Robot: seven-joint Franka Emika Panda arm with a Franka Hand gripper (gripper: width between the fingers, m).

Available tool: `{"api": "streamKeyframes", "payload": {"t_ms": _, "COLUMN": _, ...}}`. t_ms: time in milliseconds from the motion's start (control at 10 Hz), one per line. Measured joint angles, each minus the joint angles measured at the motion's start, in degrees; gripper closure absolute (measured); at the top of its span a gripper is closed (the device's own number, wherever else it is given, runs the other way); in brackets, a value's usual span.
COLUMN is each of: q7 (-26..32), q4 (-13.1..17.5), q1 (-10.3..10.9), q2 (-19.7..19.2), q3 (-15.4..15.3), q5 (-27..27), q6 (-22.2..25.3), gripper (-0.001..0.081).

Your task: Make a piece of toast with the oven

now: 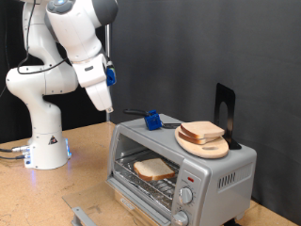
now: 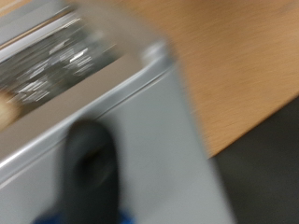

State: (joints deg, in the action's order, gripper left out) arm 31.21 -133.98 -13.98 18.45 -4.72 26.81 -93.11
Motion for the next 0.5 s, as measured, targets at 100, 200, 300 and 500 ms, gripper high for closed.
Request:
{"api": "streamKeyframes", "payload": {"t_ms": 100, "q7": -1.92, "q4": 1.47, "q1": -0.75, "q2": -1.66, "q3": 0.76, "q5": -0.20, "q6": 4.58, "gripper": 0.0124}}
{"api": "streamKeyframes", "payload": {"t_ms": 200, "q7": -2.11, "q4": 1.93, "q1": -1.55, "q2": -2.73, "q3": 2.15, "q5": 2.19, "q6": 6.50, "gripper": 0.0124}}
{"api": "streamKeyframes", "payload": {"t_ms": 300, "q7": -1.47, "q4": 1.89, "q1": -2.30, "q2": -3.15, "q3": 4.00, "q5": 6.47, "q6": 7.38, "gripper": 0.0124}}
{"api": "streamKeyframes", "payload": {"t_ms": 500, "q7": 0.62, "q4": 2.06, "q1": -3.62, "q2": -3.19, "q3": 7.91, "q5": 12.73, "q6": 10.74, "gripper": 0.0124}}
